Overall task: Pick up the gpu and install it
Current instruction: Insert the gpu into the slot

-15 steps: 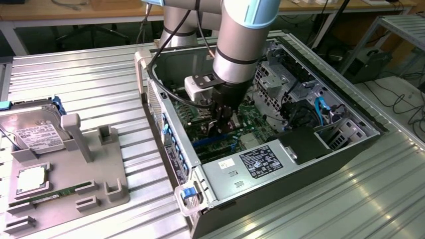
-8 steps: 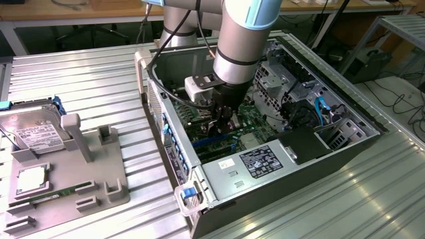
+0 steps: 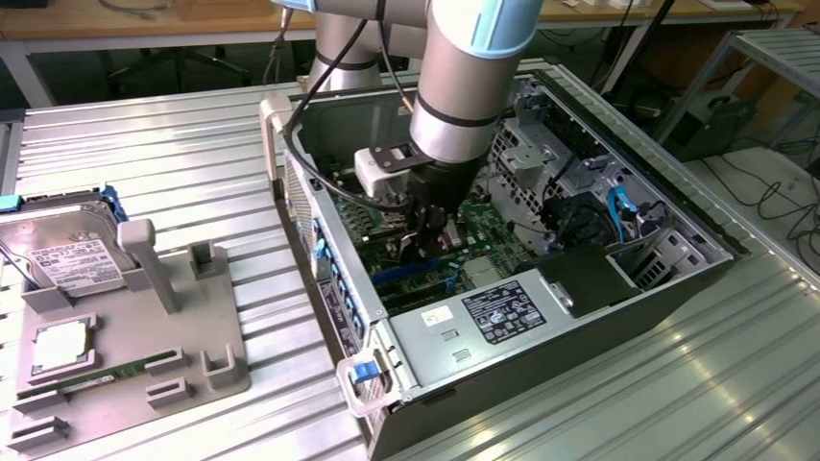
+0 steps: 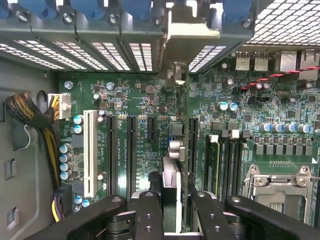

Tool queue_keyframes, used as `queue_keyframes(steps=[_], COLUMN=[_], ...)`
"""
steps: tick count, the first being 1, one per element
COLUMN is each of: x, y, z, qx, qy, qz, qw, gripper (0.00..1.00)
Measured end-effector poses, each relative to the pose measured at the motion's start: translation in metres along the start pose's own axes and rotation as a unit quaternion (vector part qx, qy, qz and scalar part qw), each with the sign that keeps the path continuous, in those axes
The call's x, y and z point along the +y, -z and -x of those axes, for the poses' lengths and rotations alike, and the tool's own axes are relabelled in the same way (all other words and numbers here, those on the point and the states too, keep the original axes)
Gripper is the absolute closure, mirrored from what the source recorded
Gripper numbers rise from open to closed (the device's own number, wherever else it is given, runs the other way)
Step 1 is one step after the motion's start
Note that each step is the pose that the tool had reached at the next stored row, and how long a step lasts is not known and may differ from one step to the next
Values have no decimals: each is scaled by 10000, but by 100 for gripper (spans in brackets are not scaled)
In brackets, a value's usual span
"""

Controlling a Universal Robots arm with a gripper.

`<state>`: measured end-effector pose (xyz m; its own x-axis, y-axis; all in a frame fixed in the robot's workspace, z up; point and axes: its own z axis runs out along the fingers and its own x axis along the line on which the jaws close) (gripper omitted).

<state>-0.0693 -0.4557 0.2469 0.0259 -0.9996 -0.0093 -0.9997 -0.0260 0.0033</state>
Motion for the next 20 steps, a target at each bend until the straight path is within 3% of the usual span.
queue_keyframes(steps=[20], x=[51], y=[-44], z=[1], qx=[0], qy=[-1], qz=[0], qw=[10000], gripper=[72])
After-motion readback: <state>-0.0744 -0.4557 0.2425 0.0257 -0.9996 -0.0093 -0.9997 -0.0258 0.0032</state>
